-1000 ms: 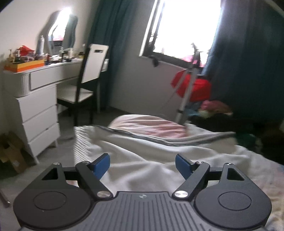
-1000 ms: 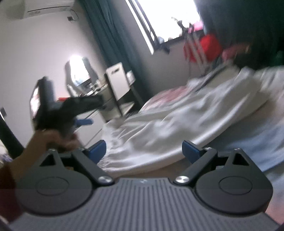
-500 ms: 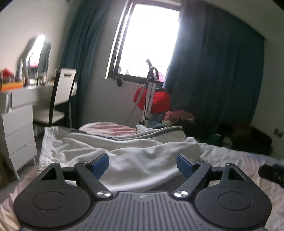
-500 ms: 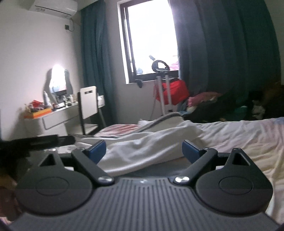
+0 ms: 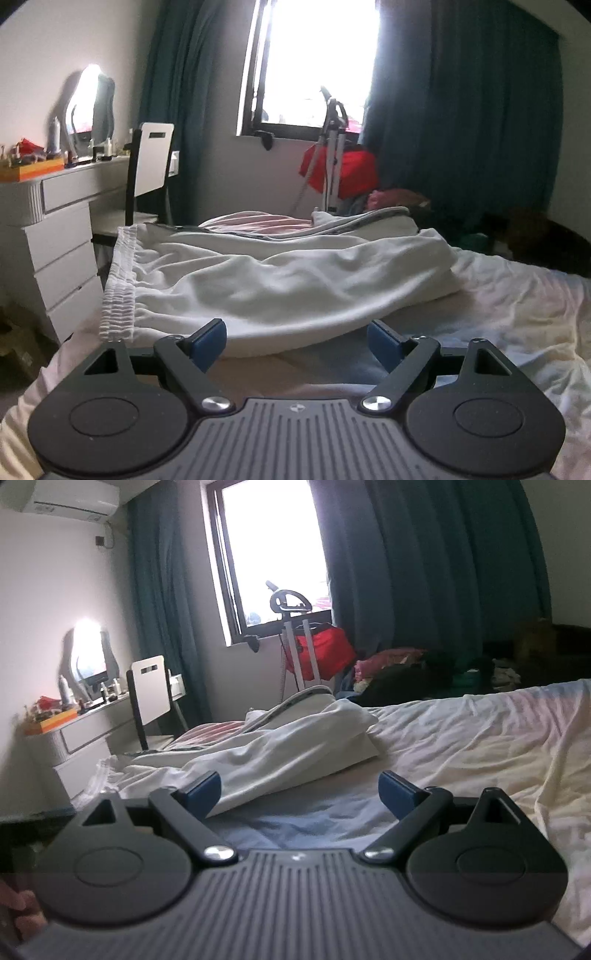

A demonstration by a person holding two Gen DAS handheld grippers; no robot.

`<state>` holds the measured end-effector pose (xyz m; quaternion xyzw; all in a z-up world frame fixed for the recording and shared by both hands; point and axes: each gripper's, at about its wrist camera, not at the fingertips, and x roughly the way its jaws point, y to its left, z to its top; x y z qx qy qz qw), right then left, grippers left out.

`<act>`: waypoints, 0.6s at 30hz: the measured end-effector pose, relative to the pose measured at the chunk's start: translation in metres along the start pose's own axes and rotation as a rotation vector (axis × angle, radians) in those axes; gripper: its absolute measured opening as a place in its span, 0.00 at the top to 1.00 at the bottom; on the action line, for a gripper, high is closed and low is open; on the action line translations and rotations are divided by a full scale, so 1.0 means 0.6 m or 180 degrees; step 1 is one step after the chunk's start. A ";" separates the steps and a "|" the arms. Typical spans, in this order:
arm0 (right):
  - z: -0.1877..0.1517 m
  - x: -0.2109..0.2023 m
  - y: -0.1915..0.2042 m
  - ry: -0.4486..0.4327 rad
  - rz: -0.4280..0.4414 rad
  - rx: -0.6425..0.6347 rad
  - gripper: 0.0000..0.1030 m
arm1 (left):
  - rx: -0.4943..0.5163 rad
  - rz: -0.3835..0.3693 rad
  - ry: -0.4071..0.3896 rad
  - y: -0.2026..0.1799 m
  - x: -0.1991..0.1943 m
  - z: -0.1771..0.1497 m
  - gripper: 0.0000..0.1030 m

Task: Fold clothes
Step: 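Grasp the folded sweatpants edge with the left gripper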

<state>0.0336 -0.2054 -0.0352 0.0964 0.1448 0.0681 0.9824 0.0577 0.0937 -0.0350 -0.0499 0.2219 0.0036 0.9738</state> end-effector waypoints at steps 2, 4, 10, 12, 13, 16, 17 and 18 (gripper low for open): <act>-0.003 0.003 0.001 0.0011 -0.0009 -0.0016 0.09 | 0.0010 -0.0001 0.0004 -0.002 0.004 0.000 0.17; -0.005 0.007 0.000 0.0058 -0.0022 -0.0014 0.09 | 0.0054 0.0006 -0.0004 -0.007 0.007 -0.001 0.17; -0.006 0.003 -0.005 0.0125 -0.0052 0.0073 0.09 | 0.0198 -0.0033 0.0074 -0.027 0.022 -0.011 0.17; -0.001 -0.002 -0.008 0.0135 -0.0124 0.0117 0.09 | 0.0312 -0.0088 0.0116 -0.045 0.041 -0.013 0.16; 0.001 -0.004 -0.009 0.0131 -0.0192 0.0131 0.09 | 0.0378 -0.0123 0.0138 -0.055 0.051 -0.013 0.16; 0.005 -0.006 -0.018 0.0083 -0.0376 0.0168 0.09 | 0.0712 -0.0307 0.0152 -0.102 0.110 -0.023 0.15; 0.004 0.000 -0.027 0.0088 -0.0427 0.0182 0.09 | 0.0834 -0.0374 0.0153 -0.119 0.131 -0.026 0.15; 0.002 0.007 -0.036 0.0105 -0.0482 0.0197 0.09 | 0.1002 -0.0412 0.0154 -0.139 0.156 -0.030 0.15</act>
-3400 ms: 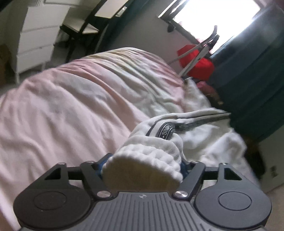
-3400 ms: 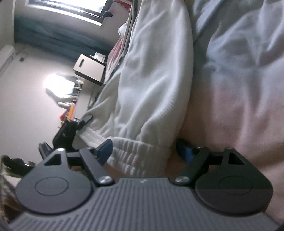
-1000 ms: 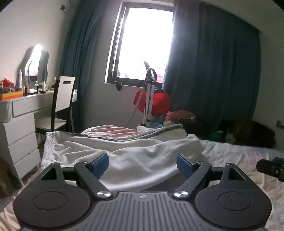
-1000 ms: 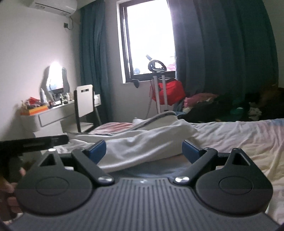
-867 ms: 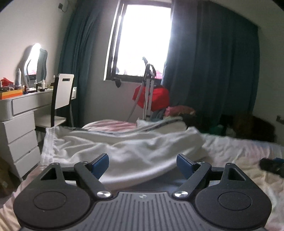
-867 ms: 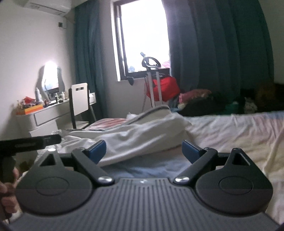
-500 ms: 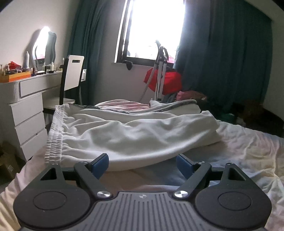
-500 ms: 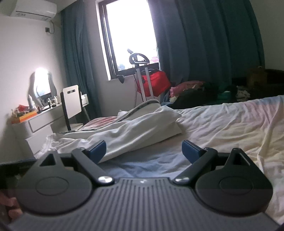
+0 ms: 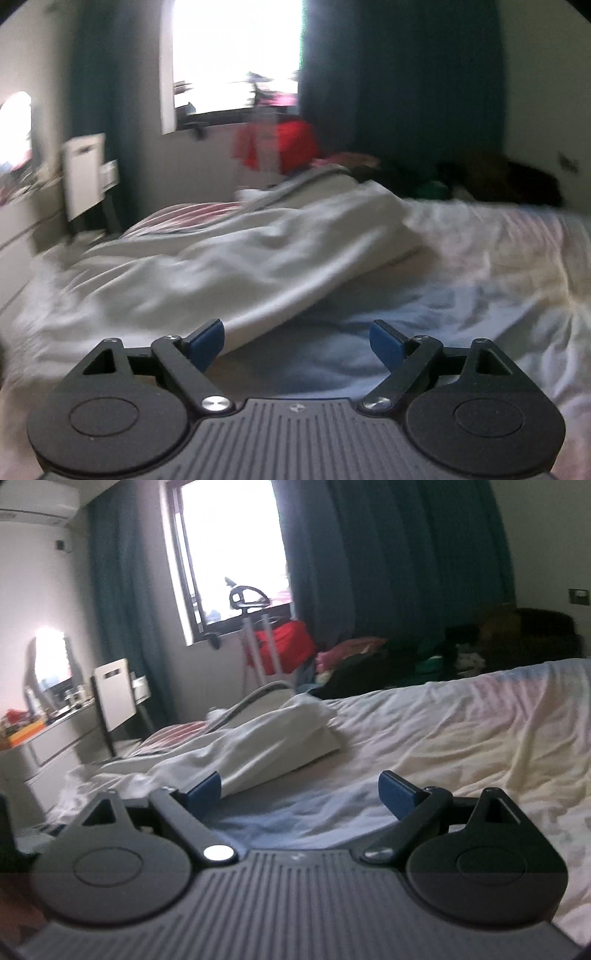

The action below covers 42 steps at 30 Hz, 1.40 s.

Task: Fold clothes
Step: 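Grasp the folded sweatpants edge with the left gripper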

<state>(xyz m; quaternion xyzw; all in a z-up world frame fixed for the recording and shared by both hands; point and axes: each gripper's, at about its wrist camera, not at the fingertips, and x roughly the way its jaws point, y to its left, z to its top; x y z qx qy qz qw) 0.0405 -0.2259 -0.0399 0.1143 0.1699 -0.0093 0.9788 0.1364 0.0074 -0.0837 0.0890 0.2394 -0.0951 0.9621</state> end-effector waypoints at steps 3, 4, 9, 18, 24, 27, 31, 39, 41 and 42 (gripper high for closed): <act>-0.002 0.024 -0.025 0.0061 -0.0158 0.0059 0.09 | 0.0506 0.0044 0.0019 -0.056 0.084 0.016 0.15; -0.002 0.028 -0.034 0.0080 -0.0182 0.0115 0.09 | 0.0633 0.0060 0.0008 -0.074 0.111 0.025 0.15; -0.001 0.046 -0.081 0.0049 -0.0222 0.0341 0.09 | 0.1315 0.0291 -0.0083 -0.168 0.240 0.075 0.16; -0.023 0.153 -0.156 0.0279 -0.0413 0.0657 0.09 | 0.1680 0.0524 -0.0193 -0.288 0.453 0.189 0.20; -0.038 0.211 -0.170 0.0392 -0.0415 0.0627 0.09 | 0.1151 0.0358 -0.0207 -0.286 0.486 0.226 0.85; -0.036 0.217 -0.178 0.0371 -0.0375 0.0695 0.09 | 0.0912 0.0173 -0.0363 -0.253 0.427 0.230 0.94; -0.032 0.206 -0.178 0.0297 -0.0353 0.0742 0.09 | 0.0901 0.0059 -0.0586 -0.216 0.313 0.233 0.95; -0.018 0.147 -0.145 0.0118 -0.0158 0.0608 0.09 | 0.0367 -0.0071 -0.0896 -0.095 0.014 0.179 0.95; -0.018 0.130 -0.139 0.0127 -0.0028 0.0642 0.09 | 0.0214 -0.0025 -0.0896 -0.055 -0.049 0.142 0.95; -0.019 0.122 -0.136 0.0142 0.0057 0.0672 0.09 | 0.0147 0.0012 -0.0865 -0.037 -0.071 0.123 0.94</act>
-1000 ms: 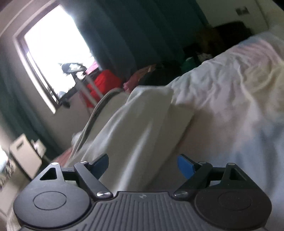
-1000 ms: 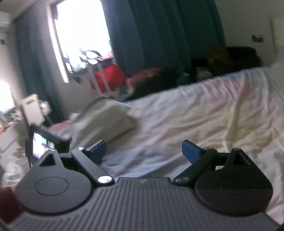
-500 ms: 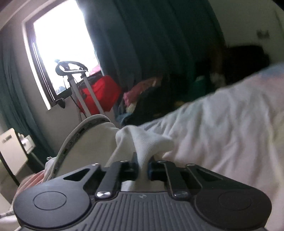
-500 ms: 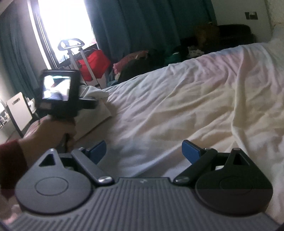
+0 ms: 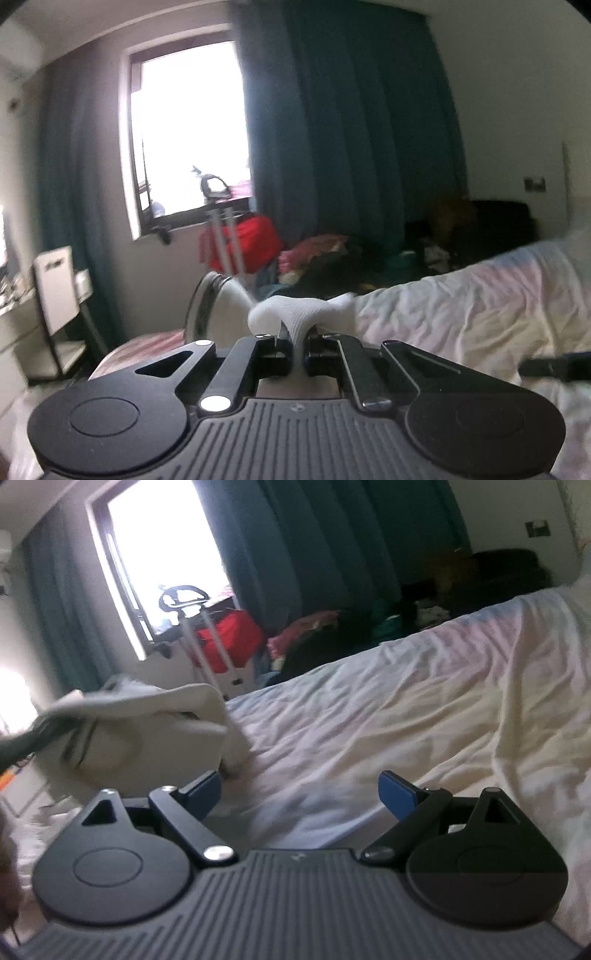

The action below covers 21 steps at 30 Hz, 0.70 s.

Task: Fold clothes

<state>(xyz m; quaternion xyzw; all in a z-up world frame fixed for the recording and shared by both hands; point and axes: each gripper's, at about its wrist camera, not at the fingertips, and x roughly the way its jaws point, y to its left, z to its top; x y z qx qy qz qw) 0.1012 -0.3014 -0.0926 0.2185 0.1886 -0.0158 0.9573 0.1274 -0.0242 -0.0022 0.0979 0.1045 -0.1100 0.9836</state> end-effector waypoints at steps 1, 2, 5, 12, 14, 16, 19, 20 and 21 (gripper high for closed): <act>-0.002 -0.008 0.003 0.0023 0.0084 0.0029 0.09 | -0.0061 0.0045 0.0032 0.018 -0.026 -0.013 0.94; -0.004 -0.014 0.005 0.0060 0.0179 0.0063 0.09 | -0.0141 0.0083 0.0084 0.034 -0.046 -0.028 0.94; -0.012 -0.027 0.010 0.0209 0.0465 0.0210 0.09 | -0.0438 0.0162 0.0283 0.077 -0.081 -0.069 0.94; -0.036 -0.028 0.030 0.0543 0.1141 0.0804 0.09 | -0.0899 0.0084 0.0362 0.109 -0.112 -0.081 0.94; -0.047 -0.023 0.034 0.0621 0.1219 0.0906 0.09 | -0.1000 0.0048 0.0354 0.114 -0.107 -0.082 0.93; -0.056 -0.011 0.037 0.0755 0.1301 0.1006 0.08 | -0.1150 -0.0073 0.0358 0.120 -0.106 -0.089 0.92; -0.063 0.016 0.040 0.0902 0.1410 0.1204 0.08 | -0.1217 -0.0162 0.0360 0.121 -0.108 -0.101 0.92; -0.063 0.029 0.040 0.0928 0.1413 0.1310 0.08 | -0.1224 -0.0165 0.0365 0.121 -0.107 -0.105 0.92; -0.062 0.039 0.041 0.0949 0.1434 0.1405 0.08 | -0.1286 -0.0192 0.0382 0.125 -0.103 -0.108 0.92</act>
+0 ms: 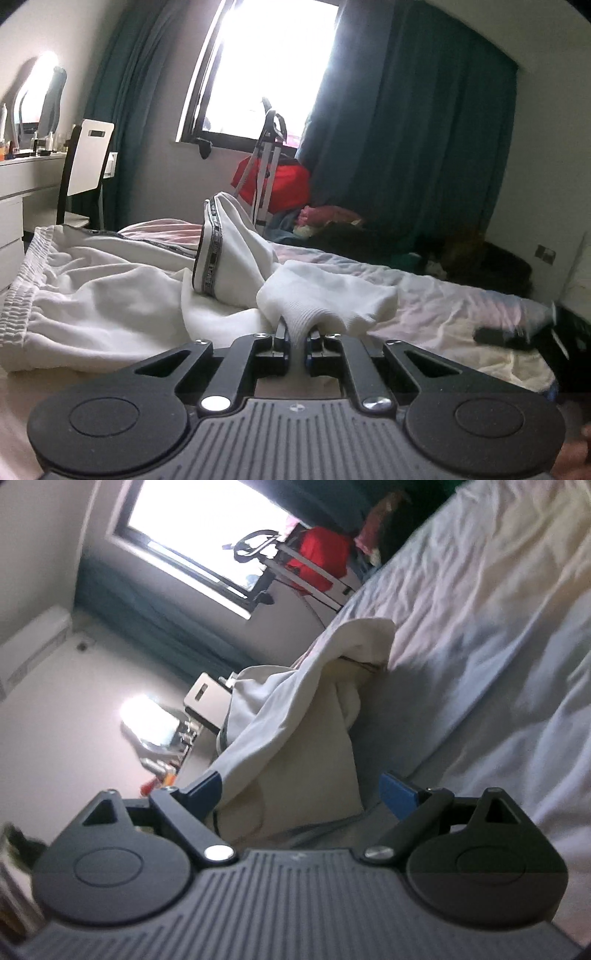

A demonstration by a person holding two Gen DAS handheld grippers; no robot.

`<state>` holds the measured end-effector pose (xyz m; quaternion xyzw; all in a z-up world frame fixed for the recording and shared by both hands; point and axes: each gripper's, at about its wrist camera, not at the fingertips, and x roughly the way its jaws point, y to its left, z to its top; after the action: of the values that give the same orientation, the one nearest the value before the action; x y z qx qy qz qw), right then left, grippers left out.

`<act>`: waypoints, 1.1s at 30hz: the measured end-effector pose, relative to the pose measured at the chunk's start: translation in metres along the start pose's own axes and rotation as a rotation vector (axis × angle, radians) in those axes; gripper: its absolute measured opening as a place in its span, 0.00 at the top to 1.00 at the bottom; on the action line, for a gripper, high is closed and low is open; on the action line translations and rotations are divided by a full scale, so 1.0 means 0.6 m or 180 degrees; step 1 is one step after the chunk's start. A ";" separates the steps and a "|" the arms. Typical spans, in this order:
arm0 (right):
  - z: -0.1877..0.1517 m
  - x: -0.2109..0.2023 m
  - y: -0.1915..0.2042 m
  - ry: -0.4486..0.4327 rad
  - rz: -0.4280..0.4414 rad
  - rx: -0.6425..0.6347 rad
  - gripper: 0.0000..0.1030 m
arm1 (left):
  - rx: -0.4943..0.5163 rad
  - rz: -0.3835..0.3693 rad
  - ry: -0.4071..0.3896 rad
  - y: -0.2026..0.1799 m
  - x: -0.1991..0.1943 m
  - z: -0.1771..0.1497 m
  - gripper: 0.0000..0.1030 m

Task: Fold clothes

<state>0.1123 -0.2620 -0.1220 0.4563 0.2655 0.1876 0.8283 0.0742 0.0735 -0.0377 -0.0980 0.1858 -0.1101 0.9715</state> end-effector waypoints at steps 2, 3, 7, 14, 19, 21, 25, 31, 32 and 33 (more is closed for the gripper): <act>0.015 0.023 -0.001 0.0004 0.0052 0.0122 0.08 | -0.0123 -0.0050 0.0037 0.011 0.008 -0.003 0.92; 0.024 0.037 0.001 0.0007 0.0017 0.0135 0.08 | -0.0175 -0.0065 0.0043 0.017 0.013 -0.002 0.92; 0.066 0.088 0.003 -0.0065 -0.0146 0.0191 0.08 | -0.0328 -0.0220 -0.0012 0.029 0.029 -0.006 0.92; 0.123 0.235 -0.028 -0.0116 -0.0559 0.0597 0.24 | -0.0432 -0.0448 -0.0042 0.044 0.044 -0.022 0.92; 0.157 0.290 -0.050 -0.0298 -0.0843 0.0575 0.63 | -0.0497 -0.0640 -0.0066 0.055 0.065 -0.025 0.92; 0.177 0.295 -0.046 -0.0399 -0.0921 0.0506 0.91 | -0.0533 -0.0741 -0.0023 0.056 0.075 -0.026 0.92; 0.224 0.273 -0.032 -0.0615 -0.0932 0.0398 0.93 | -0.0635 -0.1026 0.0051 0.052 0.089 -0.027 0.78; 0.290 0.179 -0.030 -0.0876 -0.1008 0.0144 0.93 | -0.0537 -0.1355 0.0100 0.030 0.102 -0.036 0.37; 0.301 0.158 -0.030 -0.0964 -0.1012 0.0121 0.93 | -0.0519 -0.1419 0.0101 0.027 0.103 -0.038 0.35; 0.311 0.136 -0.033 -0.1029 -0.1034 0.0101 0.93 | -0.0494 -0.1483 0.0103 0.024 0.104 -0.040 0.34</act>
<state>0.2923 -0.3492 -0.0781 0.4446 0.2021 -0.0280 0.8722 0.1240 0.0678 -0.0841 -0.2107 0.1816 -0.3181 0.9063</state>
